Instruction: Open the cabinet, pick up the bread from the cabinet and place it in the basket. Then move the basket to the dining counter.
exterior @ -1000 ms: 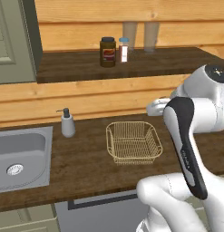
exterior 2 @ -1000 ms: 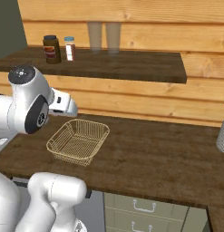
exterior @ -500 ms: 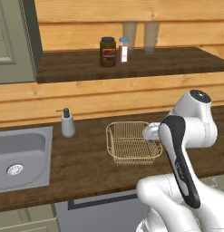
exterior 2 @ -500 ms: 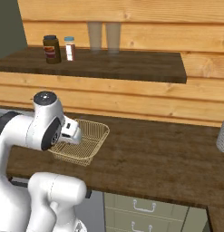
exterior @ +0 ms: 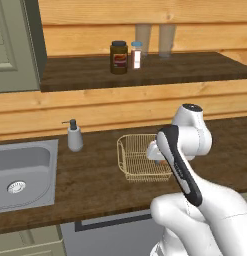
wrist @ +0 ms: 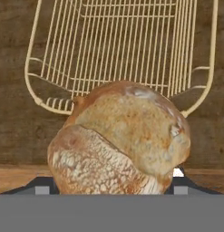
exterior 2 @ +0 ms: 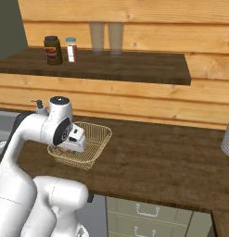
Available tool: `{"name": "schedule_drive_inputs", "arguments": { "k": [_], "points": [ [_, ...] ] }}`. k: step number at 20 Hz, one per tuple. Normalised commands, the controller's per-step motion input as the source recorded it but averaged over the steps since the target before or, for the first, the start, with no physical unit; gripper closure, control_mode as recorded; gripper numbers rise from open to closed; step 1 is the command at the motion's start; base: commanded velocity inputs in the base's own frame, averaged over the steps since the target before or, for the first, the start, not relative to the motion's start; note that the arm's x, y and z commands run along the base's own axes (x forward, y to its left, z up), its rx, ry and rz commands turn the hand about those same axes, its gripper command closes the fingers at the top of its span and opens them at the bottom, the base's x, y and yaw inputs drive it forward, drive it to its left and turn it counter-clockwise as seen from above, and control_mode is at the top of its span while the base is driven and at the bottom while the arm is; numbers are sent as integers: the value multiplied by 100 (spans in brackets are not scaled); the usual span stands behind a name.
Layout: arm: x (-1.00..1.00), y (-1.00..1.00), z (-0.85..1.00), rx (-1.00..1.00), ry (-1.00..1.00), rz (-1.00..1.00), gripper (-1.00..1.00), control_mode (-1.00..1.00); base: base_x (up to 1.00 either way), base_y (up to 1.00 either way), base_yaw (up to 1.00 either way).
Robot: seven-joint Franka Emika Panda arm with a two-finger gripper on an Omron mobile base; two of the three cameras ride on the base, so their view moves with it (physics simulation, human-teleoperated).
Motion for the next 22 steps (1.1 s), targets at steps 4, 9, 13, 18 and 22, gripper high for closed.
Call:
{"name": "schedule_drive_inputs", "arguments": {
  "k": [4,9,13,18,22],
  "points": [
    [68,11,-20,0,14,0,100,-100,0,0,0],
    [67,14,-39,-1,4,0,100,-100,0,0,0],
    [63,1,-50,-2,0,0,100,-100,0,0,0],
    [49,0,-58,-3,0,0,100,-100,0,0,0],
    [38,0,-52,-2,0,0,100,-100,0,0,0]
  ]
}}
